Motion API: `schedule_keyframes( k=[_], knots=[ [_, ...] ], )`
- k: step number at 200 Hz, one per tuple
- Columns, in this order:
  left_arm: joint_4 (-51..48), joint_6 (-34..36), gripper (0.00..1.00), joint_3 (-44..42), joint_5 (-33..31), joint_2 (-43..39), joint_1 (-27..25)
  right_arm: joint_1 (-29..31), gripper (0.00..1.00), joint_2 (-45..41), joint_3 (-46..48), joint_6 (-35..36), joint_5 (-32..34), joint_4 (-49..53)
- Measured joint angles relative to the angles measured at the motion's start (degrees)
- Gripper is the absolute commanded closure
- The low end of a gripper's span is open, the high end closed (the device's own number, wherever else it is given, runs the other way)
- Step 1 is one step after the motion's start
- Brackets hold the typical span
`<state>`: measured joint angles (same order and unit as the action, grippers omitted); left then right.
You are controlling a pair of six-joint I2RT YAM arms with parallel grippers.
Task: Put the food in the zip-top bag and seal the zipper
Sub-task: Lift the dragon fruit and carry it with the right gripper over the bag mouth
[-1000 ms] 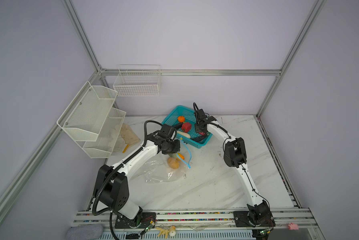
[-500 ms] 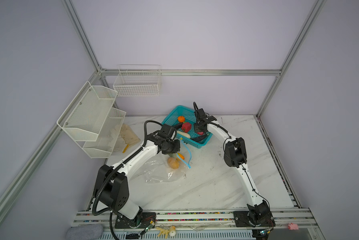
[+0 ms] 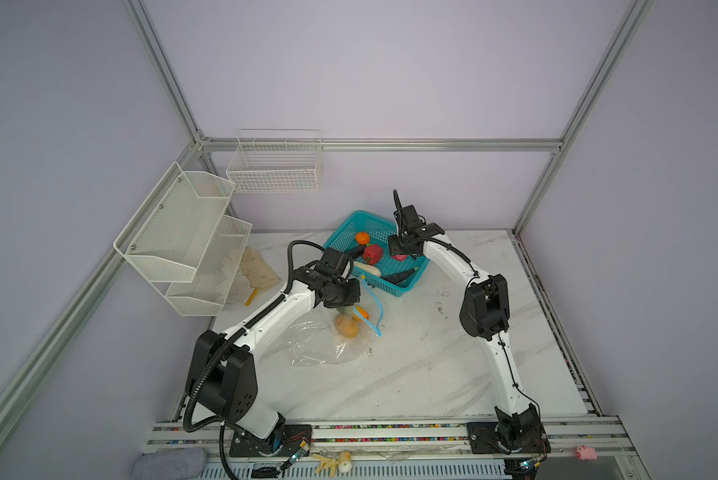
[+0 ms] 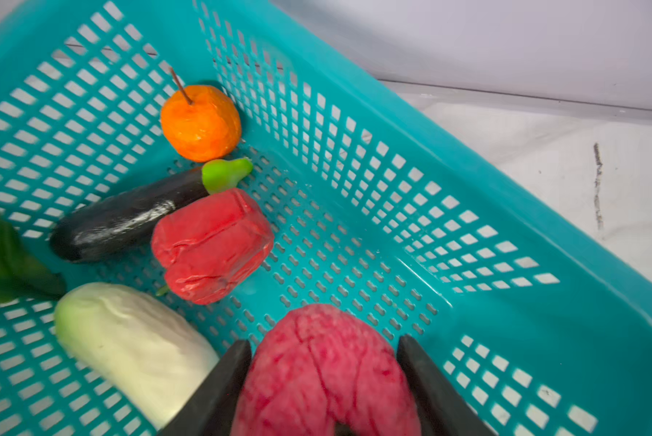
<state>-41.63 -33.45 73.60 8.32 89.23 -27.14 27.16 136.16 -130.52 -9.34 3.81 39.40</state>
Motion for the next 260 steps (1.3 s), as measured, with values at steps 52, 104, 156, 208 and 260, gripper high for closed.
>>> schedule_keyframes(
  k=[52,104,156,208,260],
  knots=[
    [0.02,-0.02,1.0,0.0,0.02,0.0,0.0,-0.02,0.49,-12.09,14.23,-2.08,-7.48,-4.76],
    [0.07,-0.02,1.0,0.0,0.09,0.0,0.0,0.0,0.49,-26.88,32.83,-4.57,-15.32,-10.29],
    [0.15,-0.02,1.0,0.0,0.31,-0.07,0.0,2.75,0.49,-37.77,47.58,-7.58,-21.55,-17.03],
    [0.24,-0.02,1.0,0.0,0.5,-1.09,0.0,9.53,0.49,-38.01,52.02,-9.57,-24.52,-20.79],
    [0.22,-0.02,1.0,0.0,0.5,-1.68,0.0,12.11,0.48,-36.81,53.29,-10.12,-26.25,-22.69]
  ],
)
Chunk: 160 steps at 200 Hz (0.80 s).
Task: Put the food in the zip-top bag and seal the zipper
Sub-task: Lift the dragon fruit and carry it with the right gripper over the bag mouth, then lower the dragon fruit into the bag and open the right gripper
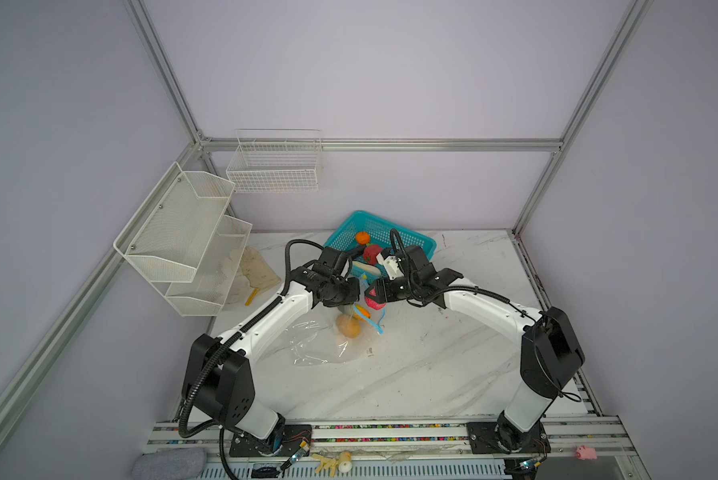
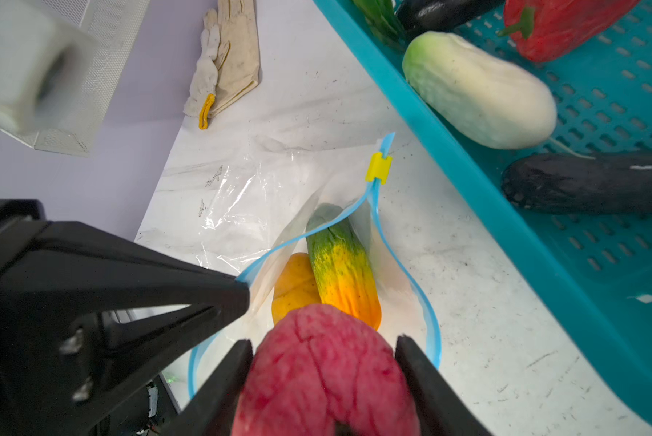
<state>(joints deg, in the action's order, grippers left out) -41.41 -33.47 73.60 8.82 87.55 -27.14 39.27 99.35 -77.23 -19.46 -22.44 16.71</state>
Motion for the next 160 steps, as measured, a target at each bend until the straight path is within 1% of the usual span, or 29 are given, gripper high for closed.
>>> schedule_keyframes(
  k=[97,160],
  knots=[
    [0.02,-0.02,1.0,0.0,0.0,-0.81,0.0,2.84,0.46,3.28,0.48,-0.44,-1.64,-0.02],
    [0.02,-0.02,1.0,0.0,0.0,-0.81,0.0,4.2,0.4,4.96,0.07,0.26,-1.62,1.14]
  ],
)
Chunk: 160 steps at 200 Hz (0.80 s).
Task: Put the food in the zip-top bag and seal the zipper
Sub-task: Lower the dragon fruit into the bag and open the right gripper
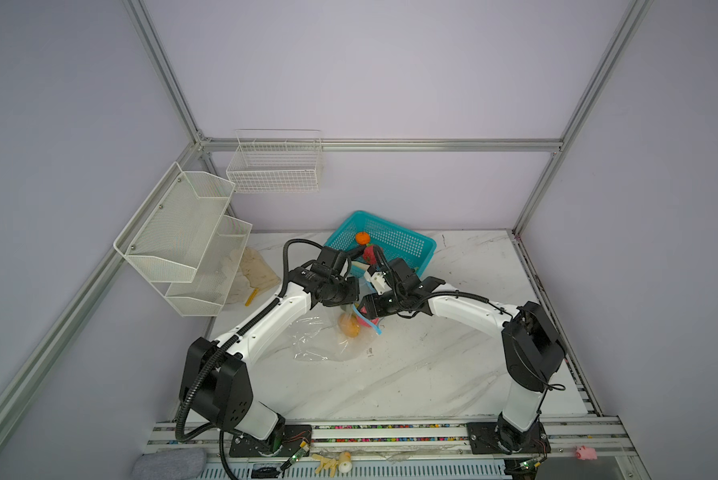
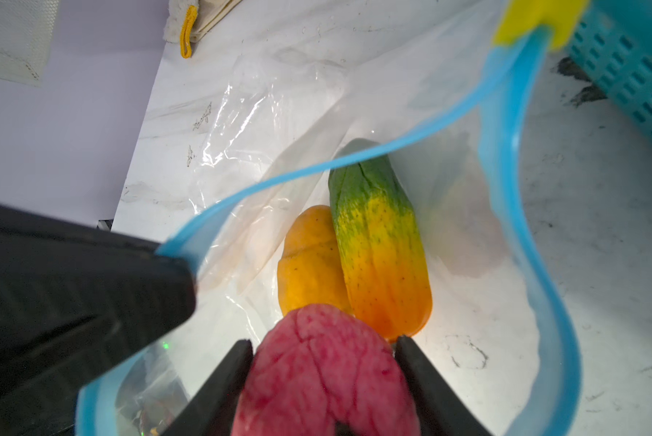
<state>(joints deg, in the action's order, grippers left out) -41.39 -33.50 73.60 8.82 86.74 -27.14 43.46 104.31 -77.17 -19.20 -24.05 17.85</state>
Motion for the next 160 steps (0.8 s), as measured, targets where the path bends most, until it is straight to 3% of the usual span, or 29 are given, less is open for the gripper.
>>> schedule_keyframes(
  k=[160],
  knots=[
    [-0.02,0.0,1.0,0.0,0.0,-0.83,0.0,0.11,0.24,0.28,-1.88,0.66,0.94,1.31]
  ],
)
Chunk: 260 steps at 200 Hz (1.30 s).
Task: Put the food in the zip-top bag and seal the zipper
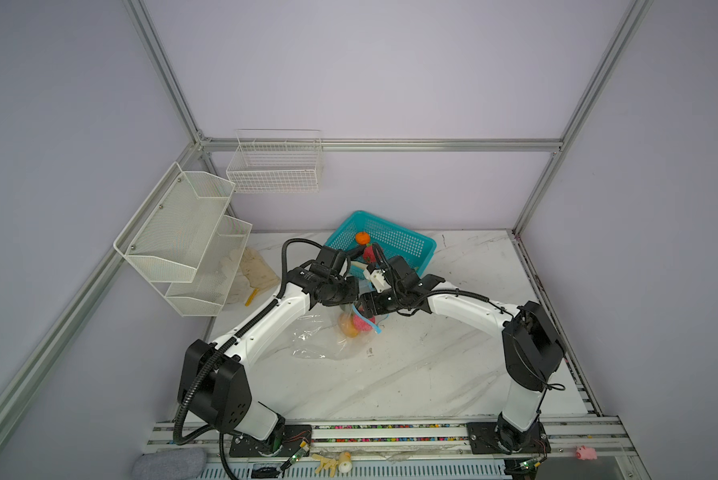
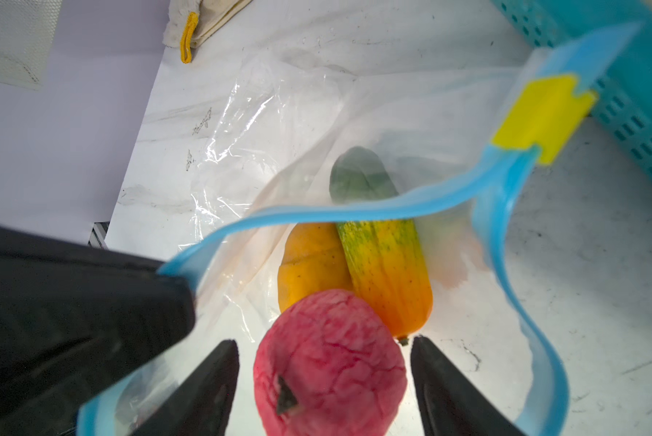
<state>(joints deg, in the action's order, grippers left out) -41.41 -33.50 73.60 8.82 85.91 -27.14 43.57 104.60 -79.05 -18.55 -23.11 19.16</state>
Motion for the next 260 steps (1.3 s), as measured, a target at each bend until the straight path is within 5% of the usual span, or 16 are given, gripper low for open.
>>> schedule_keyframes(
  k=[84,162,260],
  knots=[
    [0.02,0.0,1.0,0.0,-0.02,-0.33,0.0,0.0,0.24,-0.48,-0.46,0.42,2.38,1.51],
    [0.04,0.0,1.0,0.0,-0.04,-0.33,0.0,-0.94,0.28,-12.17,2.23,-0.74,7.67,3.17],
    [0.04,0.02,1.0,0.0,-0.09,-2.47,0.0,-7.61,0.36,-9.94,13.05,-6.67,0.0,-0.07]
  ],
)
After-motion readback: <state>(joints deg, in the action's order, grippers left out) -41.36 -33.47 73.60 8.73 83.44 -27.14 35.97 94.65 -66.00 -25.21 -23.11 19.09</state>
